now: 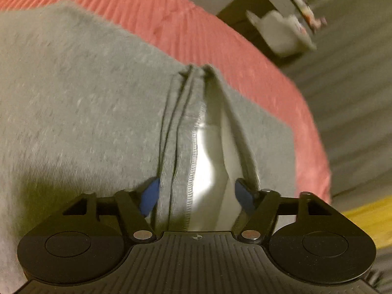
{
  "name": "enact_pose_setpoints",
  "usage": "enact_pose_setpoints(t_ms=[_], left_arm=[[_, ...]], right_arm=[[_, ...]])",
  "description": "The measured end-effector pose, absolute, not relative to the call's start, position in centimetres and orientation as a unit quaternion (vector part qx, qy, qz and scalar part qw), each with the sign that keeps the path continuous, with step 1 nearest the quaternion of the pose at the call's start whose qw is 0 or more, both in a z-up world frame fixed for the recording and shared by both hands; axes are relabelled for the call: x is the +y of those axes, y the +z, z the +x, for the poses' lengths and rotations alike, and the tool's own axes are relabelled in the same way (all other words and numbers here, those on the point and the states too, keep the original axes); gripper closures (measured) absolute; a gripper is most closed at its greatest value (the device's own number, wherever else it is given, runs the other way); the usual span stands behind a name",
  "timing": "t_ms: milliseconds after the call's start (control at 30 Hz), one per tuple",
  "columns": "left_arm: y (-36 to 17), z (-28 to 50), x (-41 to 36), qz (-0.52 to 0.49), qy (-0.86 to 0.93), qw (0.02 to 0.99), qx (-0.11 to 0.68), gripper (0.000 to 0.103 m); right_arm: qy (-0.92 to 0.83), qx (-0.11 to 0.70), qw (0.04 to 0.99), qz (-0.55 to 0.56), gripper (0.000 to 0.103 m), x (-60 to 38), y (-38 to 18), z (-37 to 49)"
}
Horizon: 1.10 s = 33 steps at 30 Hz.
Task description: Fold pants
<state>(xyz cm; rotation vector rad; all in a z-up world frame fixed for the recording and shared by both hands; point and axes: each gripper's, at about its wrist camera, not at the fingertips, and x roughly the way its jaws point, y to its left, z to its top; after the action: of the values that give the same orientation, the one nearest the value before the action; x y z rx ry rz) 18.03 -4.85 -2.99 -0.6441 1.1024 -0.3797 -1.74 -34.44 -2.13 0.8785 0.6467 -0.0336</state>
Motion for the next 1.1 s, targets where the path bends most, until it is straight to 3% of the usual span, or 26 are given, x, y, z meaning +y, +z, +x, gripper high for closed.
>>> enact_pose_setpoints(t_ms=[267,567,633,700,767,967,1000,1100], left_arm=[[-4.5,16.9,-0.6,-0.402,-0.177,0.748,0.498,0.020],[-2.6,17.3,-3.3,-0.280,-0.190,0.790,0.511,0.012],[-3.3,17.7,-4.0,-0.246,-0.176,0.790,0.534,0.025],[-3.2,17.7,-4.2,-0.240,-0.182,0.792,0.531,0.027],[-3.1,17.7,-4.2,-0.243,-0.193,0.787,0.533,0.048],[-3.6,18.7,-4.7,-0.255,-0.179,0.782,0.540,0.059],[-3.5,18.8,-4.9,-0.257,-0.174,0.784,0.537,0.086],[-3.1,18.8,-5.1,-0.263,-0.166,0.784,0.537,0.086]], right_arm=[[-0.016,0.311,0.856,0.412,0.033,-34.0,-2.2,-1.3],[-0.017,0.316,0.856,0.410,0.033,-34.0,-2.4,-0.9],[-0.017,0.316,0.856,0.410,0.033,-34.1,-2.4,-0.8],[-0.017,0.316,0.856,0.410,0.033,-34.1,-2.4,-0.8],[-0.017,0.316,0.856,0.409,0.033,-34.1,-2.4,-0.8],[-0.015,0.315,0.856,0.410,0.033,-34.2,-2.7,-0.6],[-0.015,0.315,0.856,0.410,0.033,-34.2,-2.6,-0.6],[-0.016,0.314,0.858,0.406,0.033,-34.1,-2.6,-0.6]])
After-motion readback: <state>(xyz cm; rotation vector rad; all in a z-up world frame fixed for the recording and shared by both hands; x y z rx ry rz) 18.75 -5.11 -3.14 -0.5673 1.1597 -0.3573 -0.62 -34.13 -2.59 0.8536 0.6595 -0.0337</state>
